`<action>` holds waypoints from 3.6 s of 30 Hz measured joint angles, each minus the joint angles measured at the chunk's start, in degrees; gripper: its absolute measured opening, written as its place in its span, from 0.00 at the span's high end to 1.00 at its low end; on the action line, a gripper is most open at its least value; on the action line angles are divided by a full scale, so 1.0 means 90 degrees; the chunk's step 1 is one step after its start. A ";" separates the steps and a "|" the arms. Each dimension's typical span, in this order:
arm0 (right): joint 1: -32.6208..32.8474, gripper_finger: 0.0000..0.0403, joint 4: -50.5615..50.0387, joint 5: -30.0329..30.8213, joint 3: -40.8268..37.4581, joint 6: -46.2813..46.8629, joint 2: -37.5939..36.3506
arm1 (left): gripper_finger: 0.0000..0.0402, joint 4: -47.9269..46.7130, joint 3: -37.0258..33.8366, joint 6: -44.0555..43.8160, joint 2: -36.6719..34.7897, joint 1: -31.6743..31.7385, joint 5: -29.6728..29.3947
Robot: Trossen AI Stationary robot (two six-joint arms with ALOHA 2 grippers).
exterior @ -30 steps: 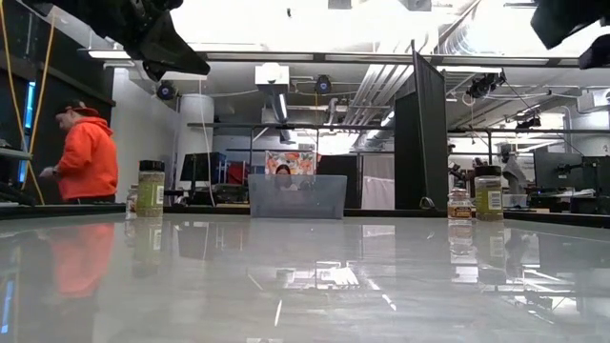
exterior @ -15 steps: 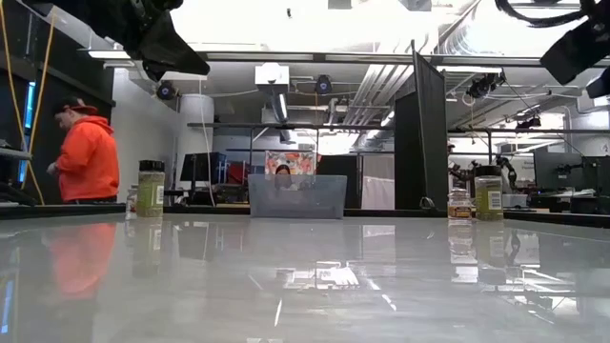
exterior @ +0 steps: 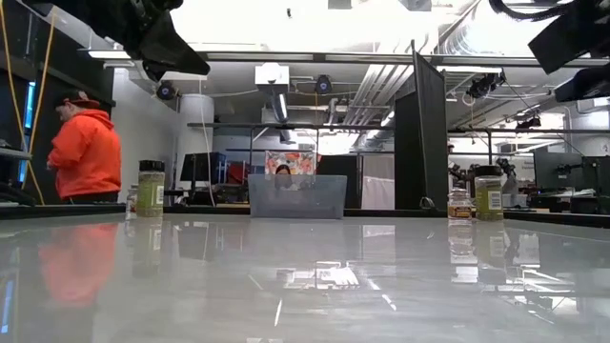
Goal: Sort spices by type
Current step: Adjust the gray bin, then put the left black seasoning bottle into the white bin
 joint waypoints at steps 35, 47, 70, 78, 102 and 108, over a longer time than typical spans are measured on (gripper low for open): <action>-0.0542 1.00 0.0302 0.3193 0.1211 0.0957 -0.0970 | 0.81 -0.3713 0.2129 -0.0453 0.0321 0.1911 -0.0171; -0.1990 1.00 0.3418 0.3337 0.1213 -0.1171 -0.0909 | 0.40 -0.5352 0.3099 0.0723 0.2092 0.5651 0.1212; -0.2391 1.00 0.5113 0.2423 0.1213 -0.1722 0.0691 | 0.23 -0.6068 0.3859 0.0269 0.4412 0.6457 0.1307; -0.2248 1.00 0.5637 0.2315 0.1213 -0.1602 0.0873 | 0.23 -0.6156 0.3859 0.0202 0.4896 0.6538 0.1453; -0.2237 1.00 0.5675 0.2579 0.1211 -0.1728 0.0873 | 0.60 -0.6436 0.3857 0.0598 0.4339 0.5855 0.2289; -0.2383 1.00 0.5456 0.2680 0.1211 -0.1958 0.0873 | 0.60 -0.7077 0.3857 0.0308 0.2558 0.4144 0.2731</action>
